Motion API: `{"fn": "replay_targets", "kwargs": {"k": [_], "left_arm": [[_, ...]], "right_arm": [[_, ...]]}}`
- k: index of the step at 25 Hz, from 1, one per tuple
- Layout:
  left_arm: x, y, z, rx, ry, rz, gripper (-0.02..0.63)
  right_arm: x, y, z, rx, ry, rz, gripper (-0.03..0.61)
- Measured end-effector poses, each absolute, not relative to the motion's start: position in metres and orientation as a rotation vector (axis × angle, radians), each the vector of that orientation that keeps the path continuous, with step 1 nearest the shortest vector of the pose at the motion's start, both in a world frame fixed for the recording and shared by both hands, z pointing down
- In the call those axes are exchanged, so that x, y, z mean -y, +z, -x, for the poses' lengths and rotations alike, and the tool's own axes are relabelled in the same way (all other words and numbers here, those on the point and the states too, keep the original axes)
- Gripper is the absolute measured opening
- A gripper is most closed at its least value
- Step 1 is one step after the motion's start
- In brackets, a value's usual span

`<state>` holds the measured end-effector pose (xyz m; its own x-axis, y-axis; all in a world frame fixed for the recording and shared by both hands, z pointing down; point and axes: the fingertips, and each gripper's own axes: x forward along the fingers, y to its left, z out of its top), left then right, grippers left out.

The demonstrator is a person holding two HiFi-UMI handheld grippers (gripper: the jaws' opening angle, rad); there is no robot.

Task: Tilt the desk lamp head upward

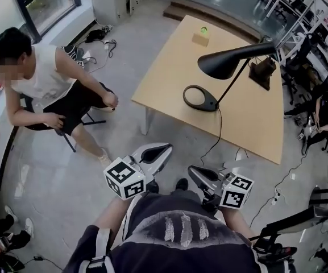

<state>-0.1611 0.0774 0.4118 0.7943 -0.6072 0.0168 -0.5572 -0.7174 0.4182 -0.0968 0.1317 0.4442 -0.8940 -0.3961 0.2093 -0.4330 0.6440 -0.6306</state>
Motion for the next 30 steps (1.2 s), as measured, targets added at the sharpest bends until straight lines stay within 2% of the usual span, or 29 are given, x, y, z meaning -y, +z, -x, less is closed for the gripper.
{"fn": "replay_targets", "kwargs": {"k": [14,30], "left_arm": [[-0.029,0.404,0.138,1.002,-0.085,-2.552,0.002],[0.071,0.39,0.037,1.066,-0.066,-2.515,0.003]], "right_arm": [[-0.061,0.444,0.074,2.882,1.128,-0.621,-0.002],[0.032,0.459,-0.063,2.903,1.256,-0.713,-0.002]]}}
